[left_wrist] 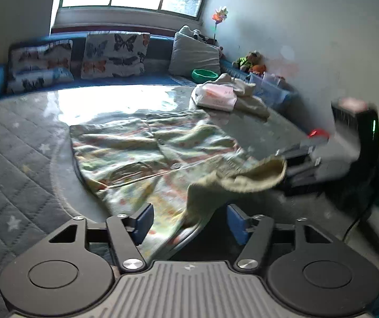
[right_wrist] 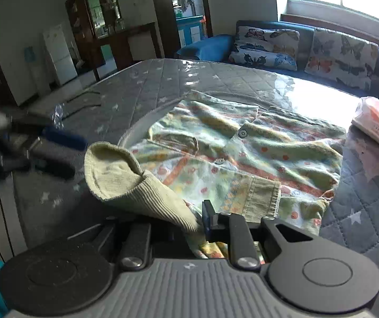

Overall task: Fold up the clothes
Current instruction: 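Grasp the corduroy hem with the left gripper and lift it toward the collar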

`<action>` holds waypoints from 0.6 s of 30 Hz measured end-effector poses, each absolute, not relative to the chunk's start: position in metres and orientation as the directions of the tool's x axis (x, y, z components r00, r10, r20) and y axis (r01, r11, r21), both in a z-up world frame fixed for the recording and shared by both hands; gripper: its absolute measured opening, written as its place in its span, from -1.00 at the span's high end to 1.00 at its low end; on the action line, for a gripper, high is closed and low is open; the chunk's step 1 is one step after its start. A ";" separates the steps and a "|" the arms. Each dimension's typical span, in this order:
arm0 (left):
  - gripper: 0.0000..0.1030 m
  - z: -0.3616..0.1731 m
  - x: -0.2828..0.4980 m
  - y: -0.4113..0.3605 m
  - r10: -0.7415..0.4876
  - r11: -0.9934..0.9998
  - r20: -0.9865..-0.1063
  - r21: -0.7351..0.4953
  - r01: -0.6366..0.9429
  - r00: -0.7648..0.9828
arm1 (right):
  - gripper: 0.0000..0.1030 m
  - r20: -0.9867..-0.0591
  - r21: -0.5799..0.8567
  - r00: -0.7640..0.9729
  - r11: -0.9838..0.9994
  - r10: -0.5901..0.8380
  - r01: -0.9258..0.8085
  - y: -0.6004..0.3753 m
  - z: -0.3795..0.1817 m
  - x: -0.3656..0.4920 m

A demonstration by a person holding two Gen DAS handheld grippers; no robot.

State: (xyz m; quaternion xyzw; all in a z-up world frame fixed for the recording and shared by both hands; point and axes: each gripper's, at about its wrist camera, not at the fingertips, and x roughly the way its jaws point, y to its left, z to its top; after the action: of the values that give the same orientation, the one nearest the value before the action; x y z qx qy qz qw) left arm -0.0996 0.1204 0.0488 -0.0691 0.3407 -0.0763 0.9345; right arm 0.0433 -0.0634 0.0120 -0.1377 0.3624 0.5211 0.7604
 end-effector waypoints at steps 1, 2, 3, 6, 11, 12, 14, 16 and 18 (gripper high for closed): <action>-0.27 0.047 -0.100 0.117 -0.177 0.983 -0.628 -0.150 0.105 0.758 | 0.65 -0.692 0.166 0.199 0.422 0.694 -0.891 -0.062 0.014 0.044; -0.27 0.045 -0.100 0.113 -0.167 0.986 -0.632 -0.120 0.118 0.757 | 0.65 -0.690 0.165 0.204 0.425 0.694 -0.890 -0.061 0.015 0.045; -0.27 0.041 -0.099 0.108 -0.163 0.986 -0.636 -0.089 0.138 0.755 | 0.65 -0.689 0.166 0.208 0.430 0.695 -0.887 -0.061 0.016 0.046; -0.27 0.031 -0.095 0.093 -0.126 0.983 -0.645 0.022 0.183 0.754 | 0.65 -0.686 0.167 0.214 0.436 0.696 -0.884 -0.060 0.017 0.046; -0.15 0.010 -0.086 0.084 -0.053 0.960 -0.656 0.175 0.220 0.753 | 0.66 -0.681 0.158 0.227 0.443 0.696 -0.883 -0.060 0.018 0.045; -0.09 0.008 -0.087 0.084 -0.055 0.952 -0.653 0.193 0.236 0.755 | 0.66 -0.678 0.160 0.230 0.446 0.698 -0.881 -0.061 0.018 0.045; 0.20 0.004 -0.087 0.084 -0.054 0.939 -0.655 0.223 0.261 0.754 | 0.67 -0.672 0.161 0.237 0.450 0.702 -0.878 -0.062 0.017 0.045; 0.55 0.002 -0.087 0.085 -0.056 0.929 -0.654 0.242 0.279 0.755 | 0.68 -0.665 0.155 0.247 0.454 0.704 -0.877 -0.064 0.014 0.042; 0.70 0.000 -0.089 0.088 -0.060 0.926 -0.651 0.247 0.286 0.757 | 0.70 -0.661 0.136 0.258 0.451 0.704 -0.882 -0.065 0.012 0.038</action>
State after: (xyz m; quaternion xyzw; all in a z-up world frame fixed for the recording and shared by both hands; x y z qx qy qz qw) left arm -0.0888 0.0876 0.0001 0.1679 0.3358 -0.0937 0.9221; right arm 0.0375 -0.0647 0.0119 -0.1316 0.3374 0.5071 0.7821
